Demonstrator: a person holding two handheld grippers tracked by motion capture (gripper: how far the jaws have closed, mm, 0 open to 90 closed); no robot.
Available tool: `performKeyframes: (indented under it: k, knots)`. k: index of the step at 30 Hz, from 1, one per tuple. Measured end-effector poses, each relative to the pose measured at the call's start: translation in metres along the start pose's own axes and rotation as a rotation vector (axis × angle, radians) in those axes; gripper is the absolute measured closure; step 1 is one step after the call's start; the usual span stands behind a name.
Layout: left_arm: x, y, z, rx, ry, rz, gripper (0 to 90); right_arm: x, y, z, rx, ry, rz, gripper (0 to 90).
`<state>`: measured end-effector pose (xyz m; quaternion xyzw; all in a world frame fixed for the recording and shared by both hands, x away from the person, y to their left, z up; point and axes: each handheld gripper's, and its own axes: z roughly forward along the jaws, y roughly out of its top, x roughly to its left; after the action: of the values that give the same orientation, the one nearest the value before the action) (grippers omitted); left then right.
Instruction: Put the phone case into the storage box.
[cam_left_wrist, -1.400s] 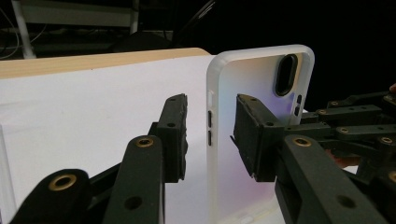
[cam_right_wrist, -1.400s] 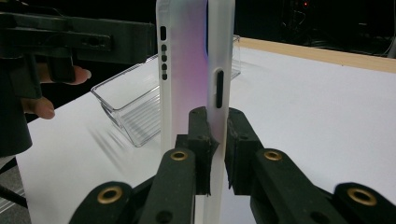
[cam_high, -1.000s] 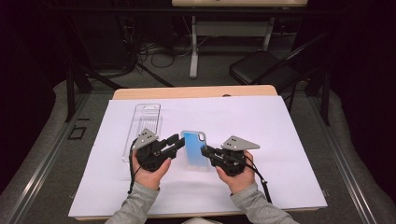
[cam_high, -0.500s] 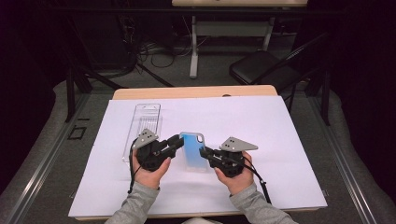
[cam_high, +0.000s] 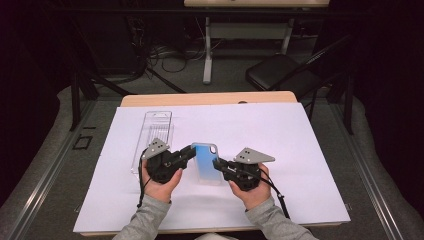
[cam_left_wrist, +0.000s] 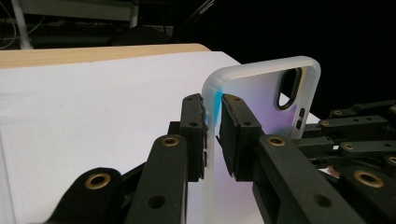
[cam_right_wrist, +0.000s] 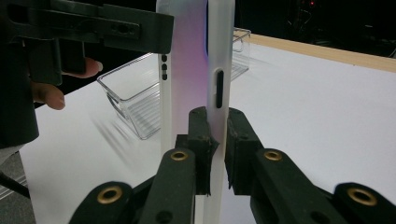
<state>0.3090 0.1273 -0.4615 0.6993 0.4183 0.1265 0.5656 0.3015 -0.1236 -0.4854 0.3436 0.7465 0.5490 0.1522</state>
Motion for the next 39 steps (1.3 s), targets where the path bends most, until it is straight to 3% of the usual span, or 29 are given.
performKeyframes:
  k: [22, 39]
  knots:
    - [0.0017, -0.0002, -0.0015, -0.003, 0.005, -0.009, 84.8, 0.0019, -0.0007, -0.0003, 0.002, -0.010, -0.007, 82.2]
    - [0.0018, -0.0008, -0.0031, 0.001, 0.012, -0.041, 85.9, 0.0036, -0.0014, 0.0007, -0.005, -0.007, -0.012, 82.1]
